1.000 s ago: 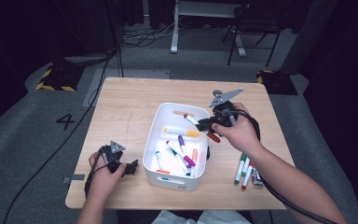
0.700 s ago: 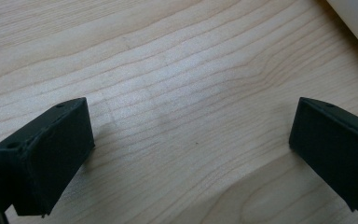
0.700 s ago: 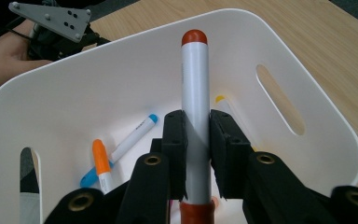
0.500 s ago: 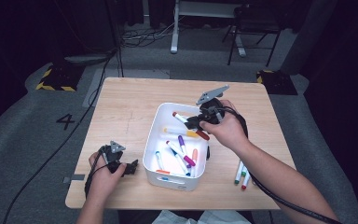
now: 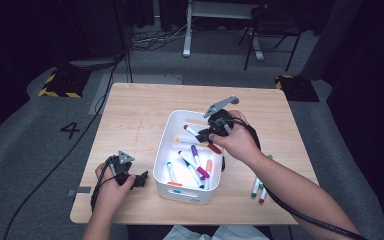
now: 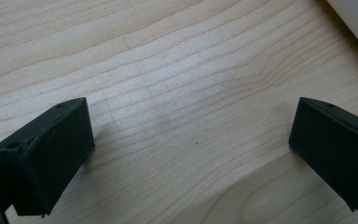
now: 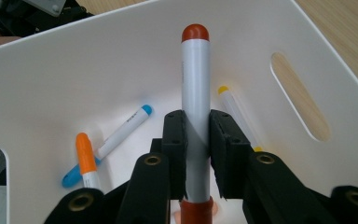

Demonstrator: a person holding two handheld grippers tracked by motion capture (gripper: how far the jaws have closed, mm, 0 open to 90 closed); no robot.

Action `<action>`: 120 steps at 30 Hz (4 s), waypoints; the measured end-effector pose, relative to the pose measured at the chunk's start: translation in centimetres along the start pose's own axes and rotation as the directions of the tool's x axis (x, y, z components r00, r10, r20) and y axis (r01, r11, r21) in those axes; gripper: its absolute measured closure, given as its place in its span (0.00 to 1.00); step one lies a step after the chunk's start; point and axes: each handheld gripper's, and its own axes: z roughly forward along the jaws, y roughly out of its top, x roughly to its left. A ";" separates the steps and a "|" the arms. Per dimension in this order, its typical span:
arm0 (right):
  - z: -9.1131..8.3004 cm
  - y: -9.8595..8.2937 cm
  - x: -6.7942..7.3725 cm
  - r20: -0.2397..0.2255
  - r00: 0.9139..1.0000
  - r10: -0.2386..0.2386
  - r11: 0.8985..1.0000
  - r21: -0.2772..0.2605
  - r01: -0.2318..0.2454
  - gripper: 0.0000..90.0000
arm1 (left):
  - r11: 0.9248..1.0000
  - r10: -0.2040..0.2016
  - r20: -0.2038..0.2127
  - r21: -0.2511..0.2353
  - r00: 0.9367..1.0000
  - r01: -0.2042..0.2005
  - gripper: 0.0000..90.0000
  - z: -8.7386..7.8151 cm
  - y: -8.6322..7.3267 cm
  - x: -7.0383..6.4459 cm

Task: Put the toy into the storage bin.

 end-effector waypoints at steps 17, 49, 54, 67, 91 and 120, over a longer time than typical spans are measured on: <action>3.4 -0.8 0.7 -0.002 0.997 -0.074 0.992 0.102 0.074 0.85 | 1.000 0.000 0.001 0.000 1.000 0.000 0.00 0.0 0.0 0.0; -0.1 -1.5 1.2 -0.034 0.999 -0.021 1.000 0.020 0.022 0.48 | 1.000 0.000 0.001 0.001 1.000 0.000 0.00 0.0 0.0 0.0; -1.7 -2.1 0.4 -0.015 1.000 -0.011 1.000 -0.009 0.011 0.48 | 1.000 -0.001 0.003 0.000 1.000 0.001 0.00 0.0 0.0 0.0; -4.9 -4.3 -1.9 0.032 0.997 0.068 0.997 -0.046 -0.066 0.47 | 1.000 0.001 0.004 -0.002 1.000 -0.001 0.00 0.1 0.1 0.0; -2.7 -9.0 -7.0 0.102 0.977 0.187 0.982 -0.033 -0.184 0.45 | 1.000 -0.004 0.000 -0.003 1.000 0.004 0.00 0.1 0.1 -0.1; 6.2 -11.9 -8.3 0.129 0.972 0.196 0.975 0.080 -0.207 0.41 | 1.000 -0.008 -0.001 0.000 1.000 0.008 0.00 0.0 0.0 -0.2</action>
